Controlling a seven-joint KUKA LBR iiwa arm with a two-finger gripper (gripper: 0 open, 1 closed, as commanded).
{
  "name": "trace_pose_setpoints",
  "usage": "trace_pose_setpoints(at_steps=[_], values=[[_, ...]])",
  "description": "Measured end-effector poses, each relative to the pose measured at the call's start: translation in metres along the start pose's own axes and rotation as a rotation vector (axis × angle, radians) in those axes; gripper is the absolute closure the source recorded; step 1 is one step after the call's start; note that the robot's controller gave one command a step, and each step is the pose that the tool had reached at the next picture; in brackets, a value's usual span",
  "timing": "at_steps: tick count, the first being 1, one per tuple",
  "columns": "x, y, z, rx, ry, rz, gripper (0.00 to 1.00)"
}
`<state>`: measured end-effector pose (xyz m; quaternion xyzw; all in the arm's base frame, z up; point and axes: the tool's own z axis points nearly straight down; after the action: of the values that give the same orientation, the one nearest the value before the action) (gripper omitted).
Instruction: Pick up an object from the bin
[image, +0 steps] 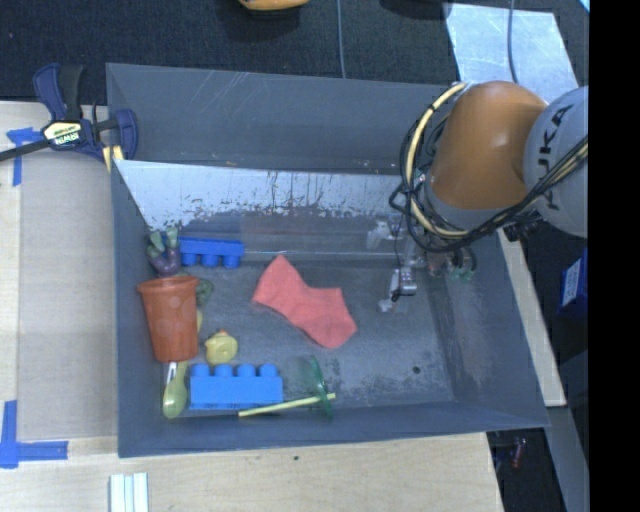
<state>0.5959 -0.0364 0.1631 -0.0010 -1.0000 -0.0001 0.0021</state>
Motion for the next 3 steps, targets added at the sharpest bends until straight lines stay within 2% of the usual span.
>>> trace_pose_setpoints(at_steps=[1, 2, 3], values=[[-0.002, 0.0, -0.004, 0.001, -0.008, -0.001, 0.0], [-0.001, 0.025, 0.03, 0.004, -0.016, -0.12, 0.0], [-0.011, 0.038, 0.096, 0.001, -0.007, -0.339, 0.0]])
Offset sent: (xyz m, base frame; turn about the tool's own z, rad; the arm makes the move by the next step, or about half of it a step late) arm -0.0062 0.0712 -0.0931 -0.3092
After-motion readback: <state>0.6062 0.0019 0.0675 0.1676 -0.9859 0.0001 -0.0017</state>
